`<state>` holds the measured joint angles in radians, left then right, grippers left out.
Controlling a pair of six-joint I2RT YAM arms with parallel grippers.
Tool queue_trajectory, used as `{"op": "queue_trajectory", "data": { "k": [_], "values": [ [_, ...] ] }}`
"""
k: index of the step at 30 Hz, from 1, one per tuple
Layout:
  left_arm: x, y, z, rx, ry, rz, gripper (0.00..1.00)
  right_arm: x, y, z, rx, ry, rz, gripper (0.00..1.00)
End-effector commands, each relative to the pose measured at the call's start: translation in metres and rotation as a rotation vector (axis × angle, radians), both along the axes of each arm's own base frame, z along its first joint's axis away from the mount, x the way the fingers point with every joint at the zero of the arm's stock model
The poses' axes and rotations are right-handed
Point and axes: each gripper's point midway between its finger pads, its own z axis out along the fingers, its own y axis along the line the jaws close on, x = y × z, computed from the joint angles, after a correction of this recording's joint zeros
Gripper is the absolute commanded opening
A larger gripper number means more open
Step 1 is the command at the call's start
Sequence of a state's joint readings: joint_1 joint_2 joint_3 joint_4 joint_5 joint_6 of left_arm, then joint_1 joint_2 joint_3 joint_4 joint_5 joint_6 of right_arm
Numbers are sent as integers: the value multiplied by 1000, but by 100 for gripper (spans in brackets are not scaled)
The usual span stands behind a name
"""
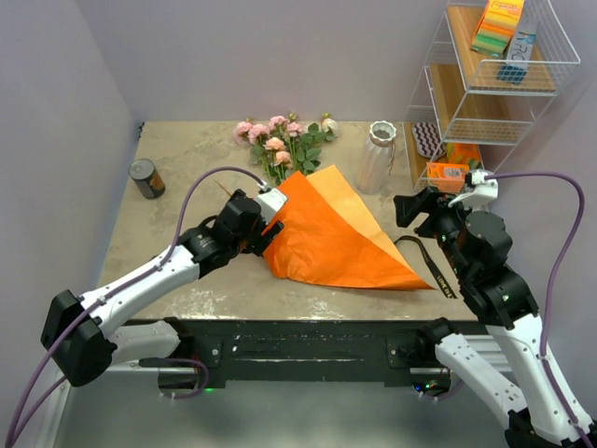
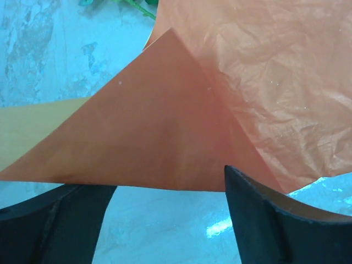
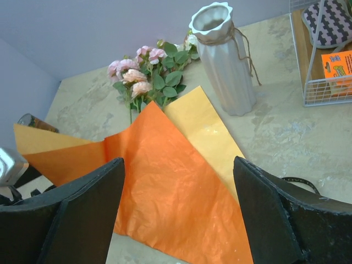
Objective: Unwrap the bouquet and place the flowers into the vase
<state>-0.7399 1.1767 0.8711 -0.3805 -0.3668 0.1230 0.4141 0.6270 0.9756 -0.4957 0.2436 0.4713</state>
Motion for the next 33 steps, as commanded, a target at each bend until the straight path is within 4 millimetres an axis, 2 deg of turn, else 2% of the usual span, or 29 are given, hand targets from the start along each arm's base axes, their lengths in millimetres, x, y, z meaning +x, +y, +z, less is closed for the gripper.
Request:
{"op": "queue_trajectory", "data": {
  "k": [1, 4, 7, 8, 10, 11, 14, 16, 18, 20, 22, 23, 24, 25, 26, 27, 28, 29, 30, 31, 32, 33],
  "values": [
    [-2, 11, 16, -28, -25, 56, 99, 3, 5, 5, 11, -23, 17, 84],
    [-4, 14, 25, -29, -23, 70, 99, 5, 7, 4, 6, -18, 22, 85],
    [-1, 20, 45, -44, -58, 94, 99, 8, 8, 3, -3, -15, 26, 85],
    [2, 20, 58, -59, -78, 98, 99, 9, 8, 3, -5, -15, 25, 86],
    [4, 27, 71, -64, -97, 122, 99, 12, 10, 0, -11, -7, 28, 86],
    [6, 29, 84, -79, -119, 129, 99, 13, 12, -2, -12, -3, 34, 86],
    [9, 45, 106, -86, -164, 194, 99, 19, 16, -7, -16, 9, 42, 86],
    [7, 58, 112, -80, -170, 236, 99, 22, 17, -8, -12, 7, 43, 86],
    [6, 61, 130, -118, -203, 248, 99, 25, 21, -10, -13, 9, 54, 86],
    [3, 51, 160, -197, -251, 185, 99, 28, 24, -14, -16, 19, 63, 86],
    [5, 24, 165, -204, -220, 41, 99, 31, 26, -14, -8, 16, 68, 86],
    [8, 16, 181, -220, -236, 0, 99, 32, 27, -15, -6, 20, 68, 86],
    [15, -2, 174, -192, -206, -84, 99, 33, 28, -14, -7, 18, 70, 86],
    [20, -10, 189, -212, -226, -109, 99, 34, 27, -14, -6, 18, 66, 86],
    [25, -20, 190, -214, -219, -135, 99, 34, 27, -14, -8, 21, 65, 86],
    [37, -38, 174, -198, -165, -181, 99, 34, 28, -12, -6, 17, 65, 86],
    [44, -47, 183, -215, -168, -192, 99, 34, 26, -11, -6, 15, 57, 86],
    [53, -52, 175, -214, -139, -191, 99, 34, 25, -12, -9, 19, 53, 86],
    [65, -68, 148, -220, -51, -216, 99, 33, 24, -11, -10, 15, 50, 86],
    [73, -74, 142, -240, -19, -228, 99, 33, 22, -10, -13, 14, 41, 86],
    [85, -70, 131, -256, 14, -219, 99, 32, 22, -11, -17, 20, 42, 86],
    [95, -80, 101, -270, 103, -251, 99, 31, 21, -9, -22, 16, 41, 86]
  ]
}}
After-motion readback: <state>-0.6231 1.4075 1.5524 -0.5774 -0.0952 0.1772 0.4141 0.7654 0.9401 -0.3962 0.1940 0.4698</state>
